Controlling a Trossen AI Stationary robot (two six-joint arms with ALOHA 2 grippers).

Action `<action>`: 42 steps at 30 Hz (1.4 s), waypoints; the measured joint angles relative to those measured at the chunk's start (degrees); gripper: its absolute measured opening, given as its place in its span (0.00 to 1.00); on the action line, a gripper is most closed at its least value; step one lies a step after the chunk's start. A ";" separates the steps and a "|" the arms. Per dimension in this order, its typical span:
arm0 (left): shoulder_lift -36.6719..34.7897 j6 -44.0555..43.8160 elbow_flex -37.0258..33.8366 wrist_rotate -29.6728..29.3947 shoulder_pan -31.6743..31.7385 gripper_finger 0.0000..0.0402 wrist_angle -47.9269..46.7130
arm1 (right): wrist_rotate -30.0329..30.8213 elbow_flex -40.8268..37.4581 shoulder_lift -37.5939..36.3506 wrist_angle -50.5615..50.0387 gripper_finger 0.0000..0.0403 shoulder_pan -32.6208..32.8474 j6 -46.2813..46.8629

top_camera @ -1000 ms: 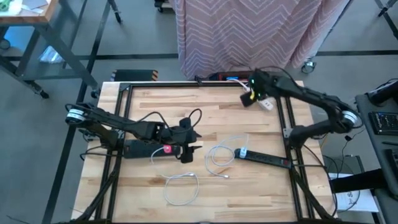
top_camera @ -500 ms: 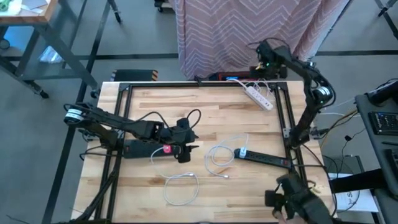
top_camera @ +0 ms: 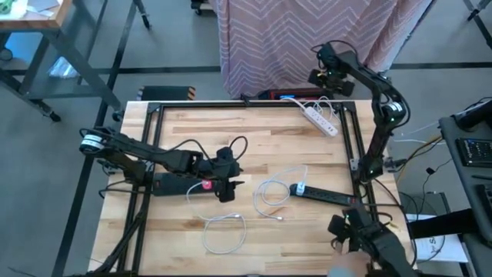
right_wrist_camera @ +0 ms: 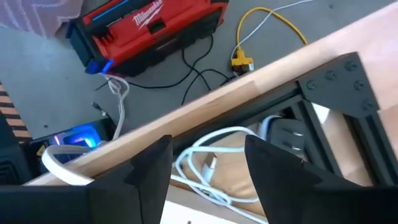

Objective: Insert USB
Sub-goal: Insert the white charger cable into the black charger adapter

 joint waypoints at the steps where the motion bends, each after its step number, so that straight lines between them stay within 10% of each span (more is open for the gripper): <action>1: 0.00 0.12 0.00 0.00 0.00 0.47 -0.05 | -0.31 0.35 0.76 0.32 0.46 0.00 -0.67; 11: 0.00 5.30 0.00 -0.04 3.13 0.47 1.93 | -2.06 17.23 8.80 -10.72 0.32 -1.15 -16.05; 16: 0.00 12.50 -0.02 0.52 7.76 0.48 6.53 | 7.48 27.72 15.57 -29.67 0.21 -2.14 -22.97; 21: 0.00 18.16 -0.02 9.53 13.78 0.48 12.58 | 9.30 26.16 18.15 -30.88 0.16 -1.33 -32.48; 37: 0.00 29.82 4.71 12.50 19.02 0.44 11.31 | 14.65 21.58 26.08 -30.40 0.43 2.31 -44.82; 42: -0.02 30.22 7.60 12.42 19.06 0.46 5.69 | 7.68 17.62 25.41 -30.62 0.44 2.40 -40.91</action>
